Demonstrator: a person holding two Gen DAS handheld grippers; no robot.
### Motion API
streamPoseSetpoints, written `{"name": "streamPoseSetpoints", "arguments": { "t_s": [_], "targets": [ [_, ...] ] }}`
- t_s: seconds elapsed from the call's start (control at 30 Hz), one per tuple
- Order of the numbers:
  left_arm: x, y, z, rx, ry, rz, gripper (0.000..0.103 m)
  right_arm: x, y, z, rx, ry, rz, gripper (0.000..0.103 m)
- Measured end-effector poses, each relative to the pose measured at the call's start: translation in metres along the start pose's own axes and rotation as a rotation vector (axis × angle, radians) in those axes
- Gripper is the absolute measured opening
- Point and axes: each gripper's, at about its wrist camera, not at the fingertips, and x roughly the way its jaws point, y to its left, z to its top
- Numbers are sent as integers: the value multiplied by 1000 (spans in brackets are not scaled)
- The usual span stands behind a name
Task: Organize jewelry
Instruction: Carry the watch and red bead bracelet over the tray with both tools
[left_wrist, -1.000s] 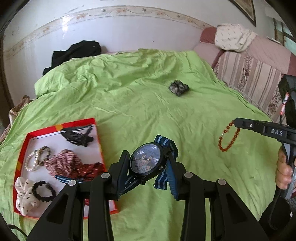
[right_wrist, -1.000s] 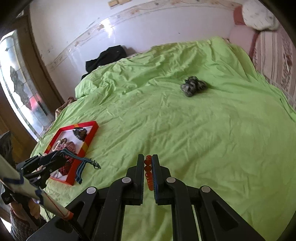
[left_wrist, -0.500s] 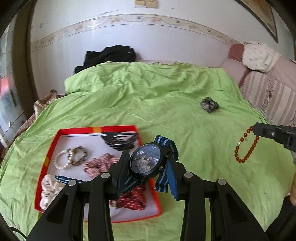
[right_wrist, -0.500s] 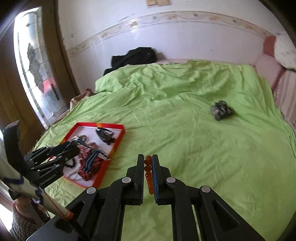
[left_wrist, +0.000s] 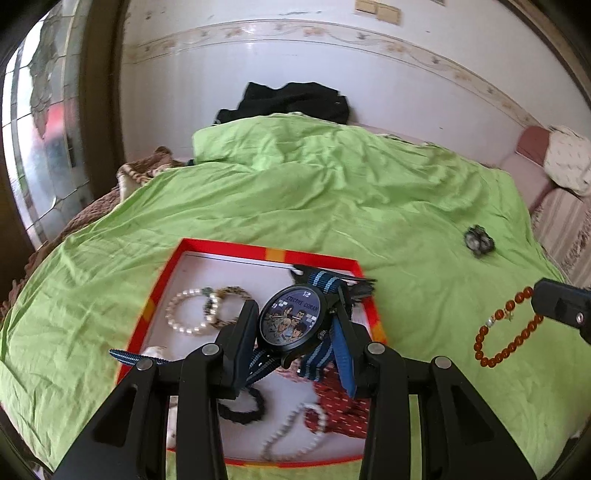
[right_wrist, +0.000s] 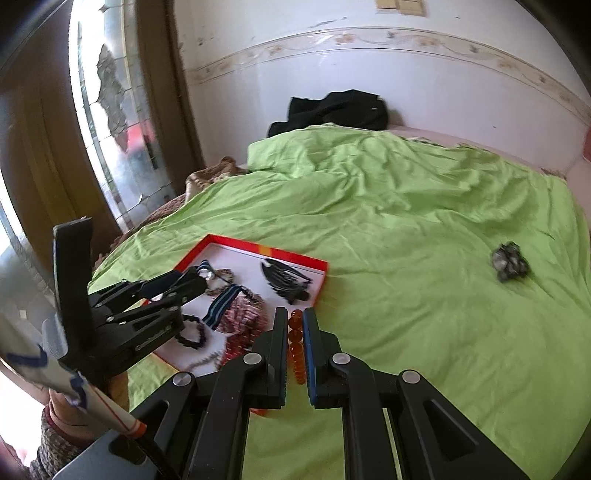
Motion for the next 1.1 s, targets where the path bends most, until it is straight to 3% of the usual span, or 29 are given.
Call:
{"name": "streamPoseSetpoints", "arguments": {
  "t_s": [0.53,1.1],
  "targets": [
    [24,38,14,-53,-1,43,37,38,41,22,-75,41,30,9],
    [63,76,32,-112,38,19,37,62,56,31,-102,67,81,9]
  ]
}}
